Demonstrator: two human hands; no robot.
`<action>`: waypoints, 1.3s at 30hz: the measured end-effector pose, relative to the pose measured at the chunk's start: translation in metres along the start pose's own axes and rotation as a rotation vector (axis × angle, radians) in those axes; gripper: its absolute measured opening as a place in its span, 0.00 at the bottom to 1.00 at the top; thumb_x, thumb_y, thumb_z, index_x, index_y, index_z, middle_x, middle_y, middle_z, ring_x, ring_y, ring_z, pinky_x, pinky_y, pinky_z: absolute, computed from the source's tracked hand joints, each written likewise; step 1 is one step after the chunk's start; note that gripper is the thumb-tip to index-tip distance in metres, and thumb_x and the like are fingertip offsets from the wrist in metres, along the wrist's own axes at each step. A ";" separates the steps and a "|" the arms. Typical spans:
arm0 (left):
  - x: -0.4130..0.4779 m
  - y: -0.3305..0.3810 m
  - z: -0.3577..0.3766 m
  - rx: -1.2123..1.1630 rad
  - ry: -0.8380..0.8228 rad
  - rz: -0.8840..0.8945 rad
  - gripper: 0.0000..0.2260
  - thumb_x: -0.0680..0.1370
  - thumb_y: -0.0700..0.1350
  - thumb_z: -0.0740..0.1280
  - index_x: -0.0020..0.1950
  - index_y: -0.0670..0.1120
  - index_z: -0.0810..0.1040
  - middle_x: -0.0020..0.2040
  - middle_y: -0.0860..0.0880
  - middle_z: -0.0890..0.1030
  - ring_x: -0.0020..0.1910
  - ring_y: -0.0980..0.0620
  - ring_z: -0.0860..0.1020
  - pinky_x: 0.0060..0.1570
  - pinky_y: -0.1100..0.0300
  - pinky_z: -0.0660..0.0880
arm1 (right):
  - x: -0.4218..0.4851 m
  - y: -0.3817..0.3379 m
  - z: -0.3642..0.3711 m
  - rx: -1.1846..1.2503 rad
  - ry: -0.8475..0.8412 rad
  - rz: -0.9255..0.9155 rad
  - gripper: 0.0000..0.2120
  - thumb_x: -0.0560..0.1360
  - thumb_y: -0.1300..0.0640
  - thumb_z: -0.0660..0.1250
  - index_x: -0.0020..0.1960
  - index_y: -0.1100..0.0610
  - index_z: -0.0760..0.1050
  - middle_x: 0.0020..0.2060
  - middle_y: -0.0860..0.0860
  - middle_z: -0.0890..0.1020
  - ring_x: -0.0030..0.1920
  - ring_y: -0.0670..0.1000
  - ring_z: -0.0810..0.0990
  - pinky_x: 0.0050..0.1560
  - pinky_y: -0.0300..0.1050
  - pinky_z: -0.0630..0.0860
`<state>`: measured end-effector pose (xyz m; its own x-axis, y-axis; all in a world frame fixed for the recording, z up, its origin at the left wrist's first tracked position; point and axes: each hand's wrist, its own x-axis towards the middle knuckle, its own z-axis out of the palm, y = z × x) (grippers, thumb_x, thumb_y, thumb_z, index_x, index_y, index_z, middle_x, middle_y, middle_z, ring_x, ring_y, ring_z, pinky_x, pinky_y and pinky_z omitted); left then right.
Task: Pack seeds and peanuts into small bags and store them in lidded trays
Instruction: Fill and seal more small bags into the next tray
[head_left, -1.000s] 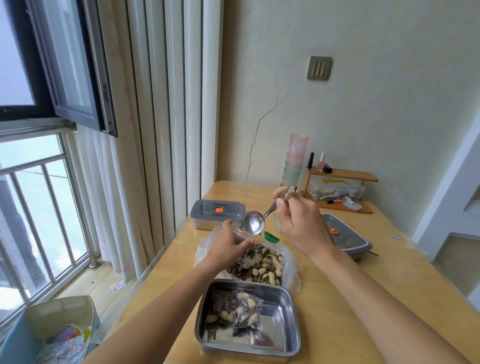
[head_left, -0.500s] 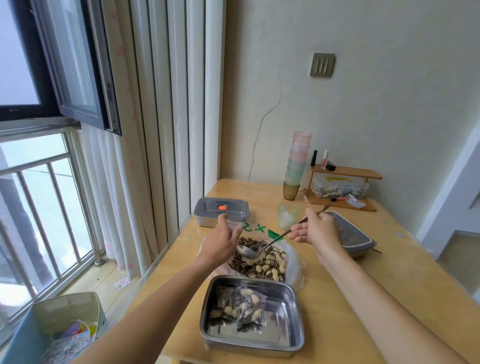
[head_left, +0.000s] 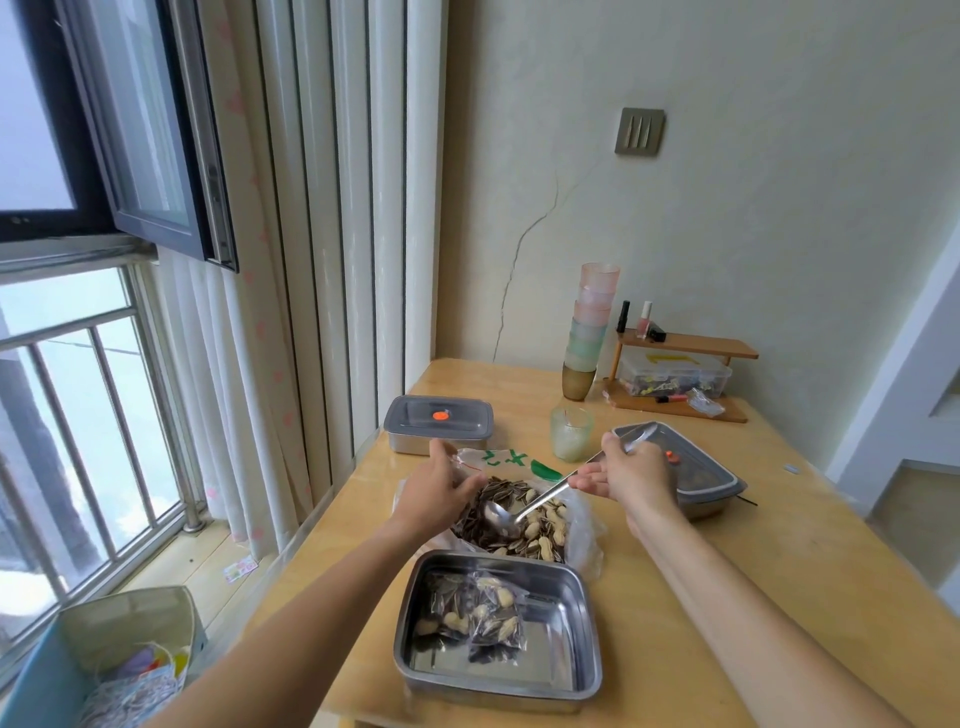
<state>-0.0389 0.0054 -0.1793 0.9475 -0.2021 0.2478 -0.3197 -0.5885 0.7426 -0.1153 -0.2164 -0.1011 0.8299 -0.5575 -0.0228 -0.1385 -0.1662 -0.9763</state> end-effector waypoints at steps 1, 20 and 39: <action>0.001 0.000 0.000 0.009 0.003 0.000 0.24 0.80 0.54 0.71 0.66 0.42 0.66 0.42 0.55 0.81 0.46 0.51 0.84 0.51 0.49 0.82 | 0.000 0.000 -0.001 -0.016 0.010 -0.014 0.23 0.86 0.51 0.60 0.45 0.69 0.80 0.29 0.55 0.86 0.30 0.54 0.87 0.31 0.40 0.80; 0.001 0.002 0.005 0.221 -0.019 -0.037 0.20 0.77 0.57 0.71 0.61 0.46 0.73 0.51 0.51 0.79 0.51 0.50 0.77 0.54 0.53 0.77 | -0.005 0.011 0.007 -0.258 0.072 -0.443 0.14 0.85 0.59 0.60 0.43 0.61 0.75 0.29 0.51 0.84 0.24 0.44 0.82 0.31 0.33 0.78; 0.014 -0.009 0.007 0.213 0.093 -0.114 0.15 0.77 0.60 0.68 0.55 0.49 0.78 0.53 0.54 0.82 0.58 0.51 0.79 0.68 0.45 0.62 | -0.005 0.004 0.027 -0.224 -0.025 -0.615 0.12 0.86 0.53 0.61 0.49 0.61 0.72 0.30 0.54 0.83 0.24 0.46 0.83 0.24 0.40 0.78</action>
<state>-0.0233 0.0025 -0.1867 0.9707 -0.0579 0.2333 -0.1951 -0.7568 0.6238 -0.1053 -0.1923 -0.1105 0.8058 -0.2880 0.5174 0.2582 -0.6155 -0.7446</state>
